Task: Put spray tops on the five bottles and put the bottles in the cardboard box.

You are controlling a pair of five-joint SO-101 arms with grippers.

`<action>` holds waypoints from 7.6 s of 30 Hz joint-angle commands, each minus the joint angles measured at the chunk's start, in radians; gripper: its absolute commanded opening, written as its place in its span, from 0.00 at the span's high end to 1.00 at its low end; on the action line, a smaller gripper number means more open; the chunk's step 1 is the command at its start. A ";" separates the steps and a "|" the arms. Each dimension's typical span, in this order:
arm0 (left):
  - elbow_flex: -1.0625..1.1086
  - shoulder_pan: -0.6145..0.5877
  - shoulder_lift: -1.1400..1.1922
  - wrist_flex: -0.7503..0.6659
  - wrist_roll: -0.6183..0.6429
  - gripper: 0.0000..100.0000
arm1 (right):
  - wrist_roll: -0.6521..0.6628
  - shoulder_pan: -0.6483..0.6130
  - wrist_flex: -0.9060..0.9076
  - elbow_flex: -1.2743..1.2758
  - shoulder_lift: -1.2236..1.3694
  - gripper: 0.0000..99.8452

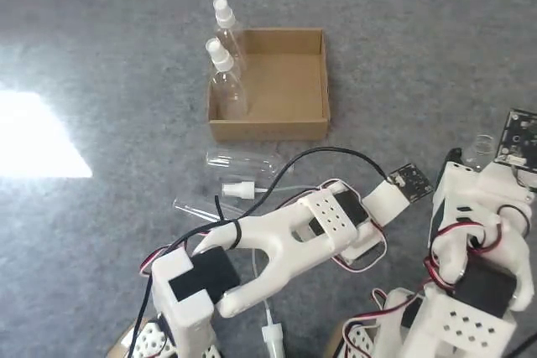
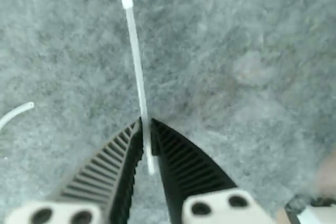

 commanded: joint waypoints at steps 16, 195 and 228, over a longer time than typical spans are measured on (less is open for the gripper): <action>0.269 -0.121 -0.419 0.104 -0.118 0.99 | -0.009 0.013 0.004 -0.069 -0.016 0.95; 0.312 -0.819 -1.880 0.087 0.107 0.99 | 0.094 -0.647 0.084 0.017 -0.047 0.95; 0.605 -0.557 -1.880 -0.425 0.313 0.99 | 0.129 -0.975 -0.193 0.520 -0.585 0.94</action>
